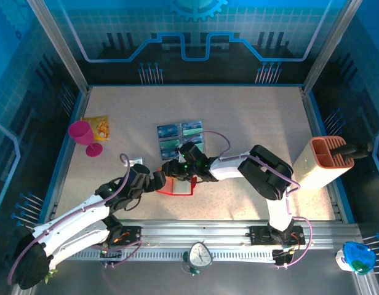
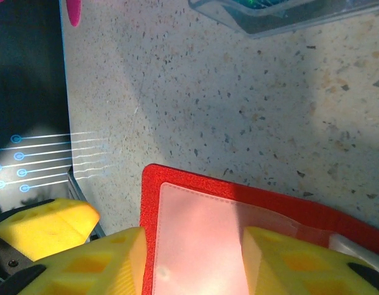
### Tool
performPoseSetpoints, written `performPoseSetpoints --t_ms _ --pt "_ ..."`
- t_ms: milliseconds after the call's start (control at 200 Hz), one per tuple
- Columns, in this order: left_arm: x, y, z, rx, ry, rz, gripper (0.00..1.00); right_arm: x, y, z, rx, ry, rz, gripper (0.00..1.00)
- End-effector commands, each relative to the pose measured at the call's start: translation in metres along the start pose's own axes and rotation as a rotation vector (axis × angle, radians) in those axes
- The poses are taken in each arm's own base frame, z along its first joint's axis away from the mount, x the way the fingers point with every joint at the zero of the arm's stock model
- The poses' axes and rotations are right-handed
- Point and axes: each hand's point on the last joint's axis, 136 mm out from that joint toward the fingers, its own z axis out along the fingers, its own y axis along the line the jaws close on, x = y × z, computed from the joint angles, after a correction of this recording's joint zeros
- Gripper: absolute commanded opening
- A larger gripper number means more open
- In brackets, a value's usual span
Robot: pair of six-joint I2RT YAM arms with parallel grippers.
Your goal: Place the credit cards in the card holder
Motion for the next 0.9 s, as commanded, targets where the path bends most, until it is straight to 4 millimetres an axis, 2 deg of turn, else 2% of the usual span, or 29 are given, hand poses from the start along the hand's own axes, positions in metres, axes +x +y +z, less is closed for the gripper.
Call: performPoseSetpoints --t_ms 0,145,270,520,705,896 --pt "0.011 0.006 0.006 -0.002 0.031 0.011 0.99 0.006 0.007 0.001 -0.039 0.011 0.004 0.47" --pt "0.014 0.011 0.010 -0.020 0.035 0.002 0.99 0.006 0.007 -0.003 -0.037 0.008 0.001 0.46" --pt "0.002 0.011 0.008 -0.035 0.015 -0.026 0.99 0.008 0.003 -0.004 -0.033 0.010 0.004 0.44" --pt "-0.043 0.032 0.012 -0.132 -0.013 -0.168 0.99 0.011 -0.006 -0.004 -0.017 0.009 0.014 0.43" --pt "-0.078 0.039 0.030 -0.182 0.001 -0.228 0.99 0.012 -0.010 -0.004 -0.002 0.007 0.013 0.43" --pt "-0.098 0.046 0.054 -0.260 0.022 -0.247 0.99 0.012 -0.012 -0.002 0.002 0.003 0.014 0.42"
